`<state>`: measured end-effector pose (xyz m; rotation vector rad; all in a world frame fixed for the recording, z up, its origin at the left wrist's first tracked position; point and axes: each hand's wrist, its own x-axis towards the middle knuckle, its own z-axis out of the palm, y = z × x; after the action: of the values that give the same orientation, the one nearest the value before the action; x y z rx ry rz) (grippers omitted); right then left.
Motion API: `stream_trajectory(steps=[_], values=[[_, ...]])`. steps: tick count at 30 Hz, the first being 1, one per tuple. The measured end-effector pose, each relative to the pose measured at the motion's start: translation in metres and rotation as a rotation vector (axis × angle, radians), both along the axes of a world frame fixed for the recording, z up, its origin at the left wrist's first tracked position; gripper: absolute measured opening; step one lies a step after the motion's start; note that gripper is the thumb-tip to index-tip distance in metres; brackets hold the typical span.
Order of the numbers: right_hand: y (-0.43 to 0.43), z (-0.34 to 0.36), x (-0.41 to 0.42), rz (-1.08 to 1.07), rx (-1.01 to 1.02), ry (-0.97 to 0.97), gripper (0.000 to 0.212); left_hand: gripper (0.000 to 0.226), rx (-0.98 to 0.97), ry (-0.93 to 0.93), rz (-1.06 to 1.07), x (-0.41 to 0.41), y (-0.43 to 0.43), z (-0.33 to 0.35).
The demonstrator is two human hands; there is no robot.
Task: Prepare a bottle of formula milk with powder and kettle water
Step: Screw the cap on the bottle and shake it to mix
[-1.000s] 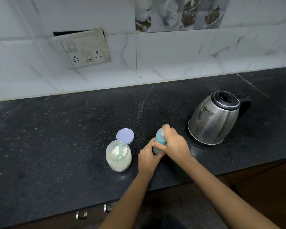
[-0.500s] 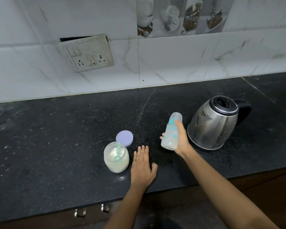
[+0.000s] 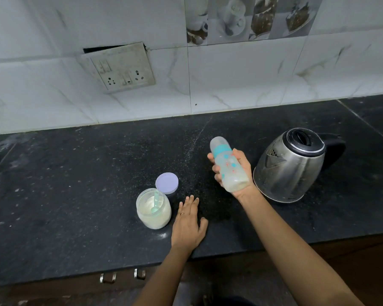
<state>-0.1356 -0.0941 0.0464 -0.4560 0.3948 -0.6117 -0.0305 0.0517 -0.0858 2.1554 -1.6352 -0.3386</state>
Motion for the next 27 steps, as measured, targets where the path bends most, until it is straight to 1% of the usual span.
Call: stream_trajectory(steps=[3, 4, 5, 7, 8, 10, 11, 12, 13, 14, 16, 17, 19, 20, 21, 23, 25, 26, 27], values=[[-0.001, -0.005, 0.005, -0.217, 0.157, -0.064, 0.057, 0.073, -0.012, 0.0, 0.007, 0.0, 0.001, -0.002], [-0.001, -0.008, 0.004, -0.218, 0.165, -0.09, 0.053, 0.072, -0.016, -0.003, 0.01, 0.0, 0.001, -0.003], [0.001, -0.01, 0.001, -0.164, 0.134, -0.095, 0.054, 0.072, -0.019, -0.005, 0.01, 0.0, 0.001, -0.003], [0.008, -0.014, -0.004, -0.045, 0.021, -0.032, 0.063, 0.071, -0.03, -0.003, 0.011, 0.0, -0.001, -0.003], [0.01, -0.013, -0.003, -0.028, 0.006, -0.004, 0.063, 0.071, -0.034, -0.002, 0.01, 0.0, -0.001, -0.003], [0.009, -0.017, -0.001, -0.1, 0.103, 0.019, 0.057, 0.07, -0.037, -0.008, 0.011, 0.0, 0.0, -0.003], [0.009, -0.02, -0.001, -0.115, 0.164, -0.007, 0.059, 0.07, -0.034, -0.013, 0.013, 0.0, 0.0, -0.003], [0.007, -0.023, -0.002, -0.076, 0.197, -0.05, 0.067, 0.07, -0.03, -0.018, 0.014, 0.0, 0.0, -0.004], [0.005, -0.028, -0.004, 0.001, 0.184, -0.091, 0.072, 0.07, -0.027, -0.023, 0.016, -0.001, -0.001, -0.004], [0.005, -0.028, -0.007, 0.058, 0.119, -0.107, 0.071, 0.07, -0.027, -0.028, 0.018, -0.001, -0.001, -0.004], [0.005, -0.027, -0.012, 0.074, -0.012, -0.121, 0.065, 0.07, -0.024, -0.042, 0.024, -0.002, -0.002, -0.006], [0.003, -0.024, -0.011, 0.081, -0.009, -0.138, 0.069, 0.071, -0.02, -0.052, 0.028, -0.001, -0.002, -0.006], [0.0, -0.025, -0.01, 0.01, 0.145, -0.188, 0.081, 0.072, -0.004, -0.072, 0.034, -0.002, -0.002, -0.007], [-0.002, -0.027, -0.01, 0.007, 0.187, -0.218, 0.08, 0.072, 0.005, -0.079, 0.034, -0.002, -0.002, -0.007], [-0.004, -0.031, -0.011, 0.049, 0.187, -0.247, 0.074, 0.073, 0.013, -0.086, 0.033, -0.002, -0.002, -0.007], [-0.001, -0.035, -0.013, 0.103, 0.082, -0.248, 0.057, 0.074, 0.024, -0.102, 0.031, -0.002, -0.002, -0.007], [0.0, -0.035, -0.011, 0.078, 0.075, -0.217, 0.047, 0.075, 0.034, -0.11, 0.032, -0.002, -0.002, -0.008], [0.002, -0.037, -0.008, 0.038, 0.143, -0.188, 0.047, 0.075, 0.035, -0.113, 0.034, -0.002, -0.002, -0.008], [0.004, -0.039, -0.008, -0.026, 0.253, -0.178, 0.05, 0.075, 0.035, -0.115, 0.036, -0.001, -0.003, -0.008]])
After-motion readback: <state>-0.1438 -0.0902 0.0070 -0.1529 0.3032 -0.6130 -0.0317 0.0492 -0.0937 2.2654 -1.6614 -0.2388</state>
